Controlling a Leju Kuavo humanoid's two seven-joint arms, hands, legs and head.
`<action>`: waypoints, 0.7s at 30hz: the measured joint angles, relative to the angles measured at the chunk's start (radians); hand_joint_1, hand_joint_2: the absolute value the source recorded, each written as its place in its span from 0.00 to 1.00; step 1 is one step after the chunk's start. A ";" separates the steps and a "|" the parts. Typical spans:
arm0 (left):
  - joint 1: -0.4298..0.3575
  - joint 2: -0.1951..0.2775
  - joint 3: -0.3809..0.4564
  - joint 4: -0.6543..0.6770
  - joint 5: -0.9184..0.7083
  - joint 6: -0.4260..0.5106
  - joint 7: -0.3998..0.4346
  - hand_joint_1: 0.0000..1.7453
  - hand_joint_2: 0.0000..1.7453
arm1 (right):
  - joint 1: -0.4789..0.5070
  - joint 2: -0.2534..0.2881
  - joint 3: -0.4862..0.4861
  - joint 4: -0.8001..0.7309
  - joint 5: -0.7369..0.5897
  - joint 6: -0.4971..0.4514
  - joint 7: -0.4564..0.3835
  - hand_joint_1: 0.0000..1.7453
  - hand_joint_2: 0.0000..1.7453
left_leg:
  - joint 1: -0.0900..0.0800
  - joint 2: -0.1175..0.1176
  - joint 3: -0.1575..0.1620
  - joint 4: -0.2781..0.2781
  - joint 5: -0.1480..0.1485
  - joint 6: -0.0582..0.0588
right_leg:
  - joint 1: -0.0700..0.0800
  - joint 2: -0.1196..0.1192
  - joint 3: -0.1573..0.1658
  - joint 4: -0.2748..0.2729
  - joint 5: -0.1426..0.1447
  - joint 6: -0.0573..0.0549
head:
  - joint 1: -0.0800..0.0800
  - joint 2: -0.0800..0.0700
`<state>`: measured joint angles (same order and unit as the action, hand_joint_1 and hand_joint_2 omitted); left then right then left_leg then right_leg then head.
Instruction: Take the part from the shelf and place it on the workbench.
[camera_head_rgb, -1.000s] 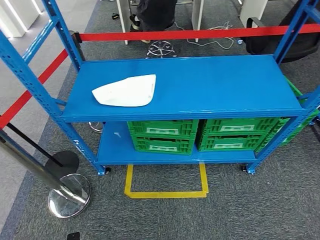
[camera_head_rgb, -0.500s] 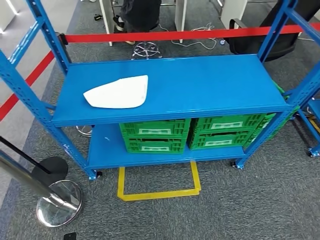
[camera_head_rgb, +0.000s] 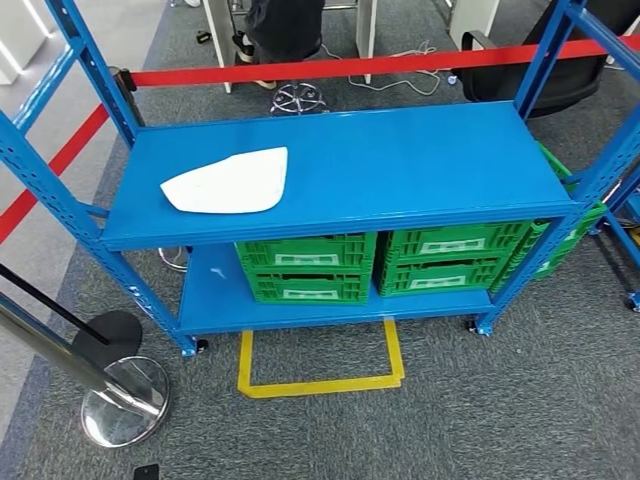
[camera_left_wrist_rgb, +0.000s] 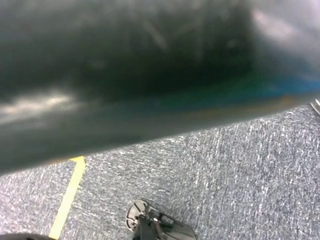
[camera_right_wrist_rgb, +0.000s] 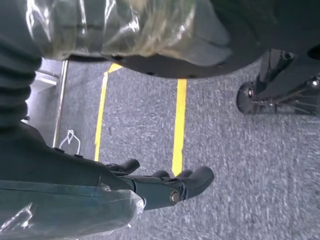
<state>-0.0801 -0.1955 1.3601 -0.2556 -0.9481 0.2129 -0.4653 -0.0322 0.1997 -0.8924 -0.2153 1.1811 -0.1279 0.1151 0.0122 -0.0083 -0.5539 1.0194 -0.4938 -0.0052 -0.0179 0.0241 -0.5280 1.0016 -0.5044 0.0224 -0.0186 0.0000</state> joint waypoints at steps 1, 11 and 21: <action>-0.001 0.000 0.000 0.000 -0.001 0.000 0.001 0.00 0.00 | -0.001 -0.001 0.000 0.000 0.000 0.001 0.001 0.00 1.00 | 0.001 -0.003 -0.027 0.058 -0.032 -0.011 | 0.001 -0.008 0.004 -0.008 -0.002 -0.013 | -0.003 0.000; -0.004 0.002 0.000 0.000 -0.002 0.002 0.002 0.00 0.00 | -0.008 -0.006 -0.002 -0.002 0.001 -0.007 -0.001 0.00 1.00 | -0.019 0.072 0.018 -0.017 0.004 0.019 | 0.026 -0.096 0.005 -0.006 -0.006 -0.020 | -0.009 0.000; 0.001 -0.002 0.000 0.000 -0.002 0.003 0.004 0.00 0.00 | -0.002 -0.009 -0.003 -0.003 0.006 -0.023 0.010 0.00 1.00 | -0.008 0.027 0.016 -0.036 0.019 0.039 | 0.014 -0.026 -0.128 0.263 -0.111 0.020 | -0.005 0.000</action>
<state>-0.0789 -0.1979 1.3603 -0.2556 -0.9499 0.2159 -0.4611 -0.0345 0.1907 -0.8949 -0.2186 1.1872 -0.1511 0.1250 0.0046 0.0186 -0.5381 0.9834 -0.4750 0.0341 -0.0037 -0.0017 -0.6556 1.2641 -0.6155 0.0425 -0.0233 0.0000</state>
